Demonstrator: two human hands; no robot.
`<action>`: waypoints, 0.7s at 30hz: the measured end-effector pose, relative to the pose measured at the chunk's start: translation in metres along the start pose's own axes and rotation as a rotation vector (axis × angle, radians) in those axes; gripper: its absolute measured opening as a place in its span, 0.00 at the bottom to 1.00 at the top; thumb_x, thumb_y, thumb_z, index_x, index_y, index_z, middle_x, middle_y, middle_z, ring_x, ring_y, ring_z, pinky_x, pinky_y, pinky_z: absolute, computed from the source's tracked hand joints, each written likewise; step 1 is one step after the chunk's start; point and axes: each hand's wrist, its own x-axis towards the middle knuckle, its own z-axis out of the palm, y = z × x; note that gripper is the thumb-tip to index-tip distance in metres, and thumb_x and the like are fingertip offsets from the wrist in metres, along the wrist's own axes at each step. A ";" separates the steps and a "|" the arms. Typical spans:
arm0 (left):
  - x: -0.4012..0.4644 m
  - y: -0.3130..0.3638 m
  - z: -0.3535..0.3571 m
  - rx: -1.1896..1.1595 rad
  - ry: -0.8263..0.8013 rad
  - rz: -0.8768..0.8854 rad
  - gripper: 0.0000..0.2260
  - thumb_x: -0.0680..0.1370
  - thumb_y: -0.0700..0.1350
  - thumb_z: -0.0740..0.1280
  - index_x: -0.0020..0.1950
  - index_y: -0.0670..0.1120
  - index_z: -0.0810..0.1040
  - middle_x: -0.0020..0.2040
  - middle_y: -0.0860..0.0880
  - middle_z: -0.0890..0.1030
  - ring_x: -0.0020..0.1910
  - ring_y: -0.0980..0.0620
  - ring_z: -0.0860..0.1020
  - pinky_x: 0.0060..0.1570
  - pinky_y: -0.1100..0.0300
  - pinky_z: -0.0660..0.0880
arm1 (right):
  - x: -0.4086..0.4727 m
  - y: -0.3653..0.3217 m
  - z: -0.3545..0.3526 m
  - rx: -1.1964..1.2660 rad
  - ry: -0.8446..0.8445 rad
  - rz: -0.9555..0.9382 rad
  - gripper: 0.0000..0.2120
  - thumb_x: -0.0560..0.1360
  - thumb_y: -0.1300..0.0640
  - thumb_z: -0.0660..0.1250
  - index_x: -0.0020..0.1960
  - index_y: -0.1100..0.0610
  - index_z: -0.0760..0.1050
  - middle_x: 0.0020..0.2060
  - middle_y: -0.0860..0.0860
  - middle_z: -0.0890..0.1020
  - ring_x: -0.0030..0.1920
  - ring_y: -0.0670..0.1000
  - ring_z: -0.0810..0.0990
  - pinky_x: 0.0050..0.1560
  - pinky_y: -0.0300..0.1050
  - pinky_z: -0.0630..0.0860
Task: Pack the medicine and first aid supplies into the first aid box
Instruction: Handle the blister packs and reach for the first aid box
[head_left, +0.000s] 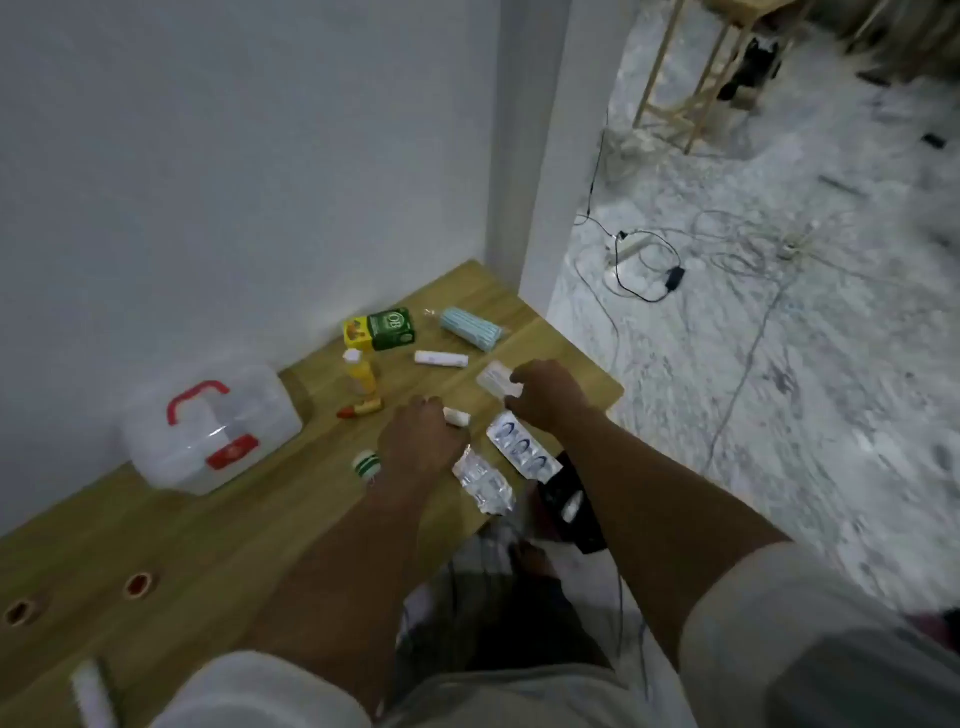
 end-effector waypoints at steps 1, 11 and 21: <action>0.000 0.000 0.011 0.009 -0.052 -0.002 0.23 0.71 0.62 0.63 0.57 0.49 0.82 0.57 0.46 0.82 0.56 0.42 0.80 0.51 0.48 0.78 | -0.003 0.009 0.006 -0.008 -0.036 0.029 0.23 0.77 0.47 0.70 0.69 0.55 0.78 0.67 0.55 0.79 0.67 0.58 0.76 0.66 0.49 0.73; 0.002 -0.006 0.066 -0.004 -0.167 -0.060 0.19 0.76 0.57 0.68 0.62 0.48 0.78 0.58 0.43 0.78 0.56 0.41 0.79 0.49 0.49 0.75 | -0.014 0.060 0.072 0.049 -0.131 0.129 0.14 0.77 0.51 0.69 0.55 0.62 0.80 0.54 0.59 0.83 0.58 0.61 0.80 0.54 0.51 0.76; 0.017 -0.011 0.083 -0.014 -0.231 -0.118 0.29 0.73 0.60 0.73 0.69 0.49 0.71 0.65 0.44 0.73 0.61 0.39 0.76 0.53 0.48 0.75 | 0.000 0.060 0.094 0.112 -0.139 0.191 0.24 0.74 0.44 0.74 0.61 0.59 0.75 0.57 0.58 0.77 0.58 0.61 0.77 0.54 0.52 0.76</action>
